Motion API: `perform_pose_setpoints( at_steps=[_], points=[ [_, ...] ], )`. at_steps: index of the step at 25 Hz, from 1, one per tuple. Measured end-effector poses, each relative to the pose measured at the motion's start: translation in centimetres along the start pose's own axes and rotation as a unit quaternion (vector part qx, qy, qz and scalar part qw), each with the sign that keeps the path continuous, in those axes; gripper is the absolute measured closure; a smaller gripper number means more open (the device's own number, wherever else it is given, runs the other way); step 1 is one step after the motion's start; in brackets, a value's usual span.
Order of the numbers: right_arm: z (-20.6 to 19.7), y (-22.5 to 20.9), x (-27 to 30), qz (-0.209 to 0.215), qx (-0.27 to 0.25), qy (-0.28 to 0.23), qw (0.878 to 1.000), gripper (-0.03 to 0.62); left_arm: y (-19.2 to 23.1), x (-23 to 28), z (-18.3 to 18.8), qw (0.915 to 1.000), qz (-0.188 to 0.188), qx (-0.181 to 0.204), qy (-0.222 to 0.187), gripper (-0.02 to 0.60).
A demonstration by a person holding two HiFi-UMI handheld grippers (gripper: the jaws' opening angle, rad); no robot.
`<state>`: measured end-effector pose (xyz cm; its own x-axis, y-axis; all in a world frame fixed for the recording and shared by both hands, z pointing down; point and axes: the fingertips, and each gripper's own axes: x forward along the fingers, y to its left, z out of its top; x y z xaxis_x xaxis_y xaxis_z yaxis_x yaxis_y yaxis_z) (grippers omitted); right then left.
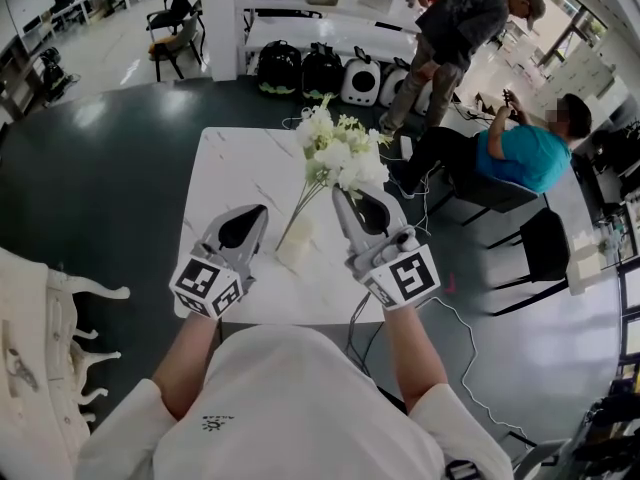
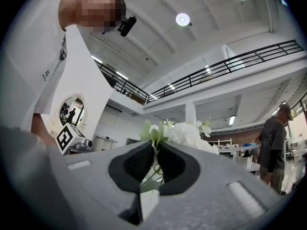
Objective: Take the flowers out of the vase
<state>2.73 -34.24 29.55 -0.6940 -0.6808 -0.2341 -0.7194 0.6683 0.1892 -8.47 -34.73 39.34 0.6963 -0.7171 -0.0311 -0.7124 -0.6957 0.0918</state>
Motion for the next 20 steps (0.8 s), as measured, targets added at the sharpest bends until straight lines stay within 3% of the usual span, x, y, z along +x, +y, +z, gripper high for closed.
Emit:
perform_pose_setpoints(
  at_steps=[20],
  points=[
    [0.6, -2.8, -5.7, -0.043, 0.015, 0.002, 0.999, 0.572, 2.6, -2.4, 2.2, 0.9983, 0.056, 0.009, -0.017, 0.592]
  ],
)
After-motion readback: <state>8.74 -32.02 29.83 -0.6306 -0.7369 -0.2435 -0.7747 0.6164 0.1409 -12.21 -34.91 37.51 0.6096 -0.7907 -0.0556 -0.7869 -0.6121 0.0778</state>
